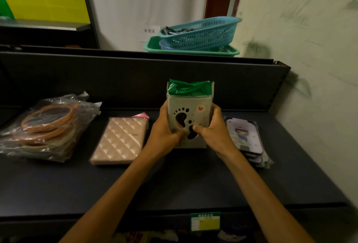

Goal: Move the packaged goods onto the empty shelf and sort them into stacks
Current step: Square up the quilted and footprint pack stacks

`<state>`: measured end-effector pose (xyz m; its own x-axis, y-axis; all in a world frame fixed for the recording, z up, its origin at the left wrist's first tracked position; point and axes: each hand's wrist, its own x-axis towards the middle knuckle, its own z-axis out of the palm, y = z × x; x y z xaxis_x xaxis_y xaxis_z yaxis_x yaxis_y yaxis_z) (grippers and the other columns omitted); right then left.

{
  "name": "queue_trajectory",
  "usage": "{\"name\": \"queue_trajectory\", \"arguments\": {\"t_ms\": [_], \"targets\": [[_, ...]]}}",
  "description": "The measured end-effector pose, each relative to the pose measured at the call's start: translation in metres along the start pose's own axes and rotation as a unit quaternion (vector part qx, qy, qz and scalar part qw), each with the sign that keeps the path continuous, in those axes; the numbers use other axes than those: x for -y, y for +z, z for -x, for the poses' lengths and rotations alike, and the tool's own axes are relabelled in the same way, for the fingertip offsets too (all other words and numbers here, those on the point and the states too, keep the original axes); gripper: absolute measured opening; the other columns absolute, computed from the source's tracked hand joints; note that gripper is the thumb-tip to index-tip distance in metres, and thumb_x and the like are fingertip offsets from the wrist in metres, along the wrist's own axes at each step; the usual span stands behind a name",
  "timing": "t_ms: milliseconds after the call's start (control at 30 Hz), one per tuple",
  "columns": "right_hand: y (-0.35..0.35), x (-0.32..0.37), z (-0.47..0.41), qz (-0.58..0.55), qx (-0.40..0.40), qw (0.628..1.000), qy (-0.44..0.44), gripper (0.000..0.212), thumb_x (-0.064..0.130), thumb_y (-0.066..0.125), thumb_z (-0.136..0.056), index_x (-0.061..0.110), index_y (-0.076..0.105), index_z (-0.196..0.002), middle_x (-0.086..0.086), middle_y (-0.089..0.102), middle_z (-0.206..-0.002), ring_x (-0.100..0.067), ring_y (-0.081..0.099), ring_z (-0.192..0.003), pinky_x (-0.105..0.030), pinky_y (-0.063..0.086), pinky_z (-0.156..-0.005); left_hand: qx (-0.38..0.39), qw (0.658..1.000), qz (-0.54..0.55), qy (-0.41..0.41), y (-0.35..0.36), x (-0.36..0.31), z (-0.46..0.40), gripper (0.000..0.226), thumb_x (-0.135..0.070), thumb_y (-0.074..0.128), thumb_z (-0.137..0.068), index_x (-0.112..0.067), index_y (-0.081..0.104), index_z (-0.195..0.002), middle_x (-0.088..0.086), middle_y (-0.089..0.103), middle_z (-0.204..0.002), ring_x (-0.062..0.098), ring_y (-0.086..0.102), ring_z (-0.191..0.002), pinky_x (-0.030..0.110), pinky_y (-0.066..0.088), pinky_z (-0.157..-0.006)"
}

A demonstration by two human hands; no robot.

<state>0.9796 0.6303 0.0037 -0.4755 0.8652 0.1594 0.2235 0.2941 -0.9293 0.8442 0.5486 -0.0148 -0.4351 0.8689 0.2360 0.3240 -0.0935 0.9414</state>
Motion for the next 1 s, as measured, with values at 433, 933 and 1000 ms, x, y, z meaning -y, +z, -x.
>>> {"name": "queue_trajectory", "arguments": {"t_ms": [433,933,1000], "targets": [[0.003,0.001,-0.011,0.209,0.095,0.964,0.134,0.054,0.038,0.062,-0.075,0.011,0.05,-0.12,-0.01,0.052,-0.127,-0.026,0.053,-0.108,-0.04,0.05,-0.088,0.095,0.942,-0.171,-0.272,-0.011,-0.009,-0.023,0.098,-0.051,0.078,-0.035,-0.019,0.045,-0.122,0.006,0.055,-0.121,0.025,0.058,-0.106,0.043,0.051,-0.091],[0.011,0.004,-0.001,0.33,0.103,0.934,0.094,0.068,0.044,0.051,-0.092,0.007,0.028,-0.144,-0.017,0.034,-0.144,-0.032,0.034,-0.131,-0.041,0.032,-0.105,0.107,0.923,-0.323,-0.178,-0.015,-0.016,-0.012,0.07,-0.048,0.074,-0.071,-0.019,0.048,-0.129,0.002,0.061,-0.121,0.018,0.06,-0.104,0.029,0.05,-0.085],[0.005,0.009,0.002,0.336,0.095,0.936,0.042,0.062,0.042,0.051,-0.092,0.014,0.031,-0.143,-0.011,0.037,-0.143,-0.027,0.035,-0.13,-0.039,0.033,-0.104,0.1,0.914,-0.372,-0.13,-0.017,-0.015,-0.009,0.078,-0.055,0.072,-0.068,-0.019,0.046,-0.131,0.004,0.057,-0.123,0.02,0.055,-0.107,0.038,0.05,-0.092]]}}
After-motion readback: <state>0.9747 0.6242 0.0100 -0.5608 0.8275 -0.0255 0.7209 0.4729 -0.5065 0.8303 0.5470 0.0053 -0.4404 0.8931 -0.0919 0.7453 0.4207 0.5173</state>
